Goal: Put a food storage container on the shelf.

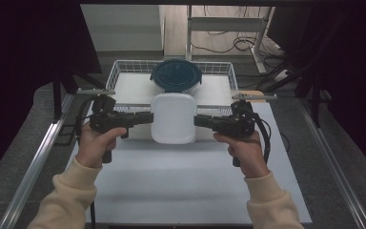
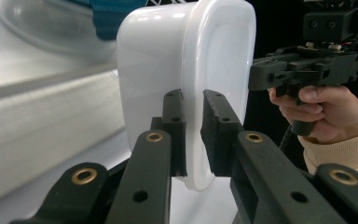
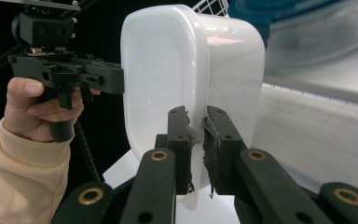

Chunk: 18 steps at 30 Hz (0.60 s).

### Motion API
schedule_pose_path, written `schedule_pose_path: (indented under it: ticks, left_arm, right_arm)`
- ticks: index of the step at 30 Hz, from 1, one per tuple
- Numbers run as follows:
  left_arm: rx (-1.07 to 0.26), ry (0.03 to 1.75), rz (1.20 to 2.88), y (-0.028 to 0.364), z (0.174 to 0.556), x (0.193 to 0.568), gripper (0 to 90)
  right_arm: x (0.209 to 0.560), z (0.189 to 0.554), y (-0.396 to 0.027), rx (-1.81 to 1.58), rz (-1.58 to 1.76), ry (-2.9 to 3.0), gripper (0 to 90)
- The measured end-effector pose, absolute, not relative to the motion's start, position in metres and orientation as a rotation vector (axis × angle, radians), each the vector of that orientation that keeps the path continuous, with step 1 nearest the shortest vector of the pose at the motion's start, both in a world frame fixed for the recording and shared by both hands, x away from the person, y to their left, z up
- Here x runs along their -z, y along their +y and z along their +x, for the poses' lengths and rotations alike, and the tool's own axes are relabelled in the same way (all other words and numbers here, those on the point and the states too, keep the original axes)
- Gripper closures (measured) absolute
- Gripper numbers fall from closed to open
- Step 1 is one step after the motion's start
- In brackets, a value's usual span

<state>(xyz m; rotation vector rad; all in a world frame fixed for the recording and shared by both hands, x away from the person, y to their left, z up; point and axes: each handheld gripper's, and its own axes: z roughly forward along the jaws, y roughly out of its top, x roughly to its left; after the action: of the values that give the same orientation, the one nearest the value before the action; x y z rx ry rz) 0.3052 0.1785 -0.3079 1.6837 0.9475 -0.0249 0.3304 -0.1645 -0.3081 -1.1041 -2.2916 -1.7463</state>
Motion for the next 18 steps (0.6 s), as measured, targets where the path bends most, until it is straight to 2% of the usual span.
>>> schedule_pose_path:
  ticks: [18]
  left_arm:
    - [0.030, 0.946, 1.667, 0.186, 0.325, 0.285, 80.3]
  right_arm:
    - [0.279, 0.350, -0.157, 1.754, -1.082, -2.313, 80.7]
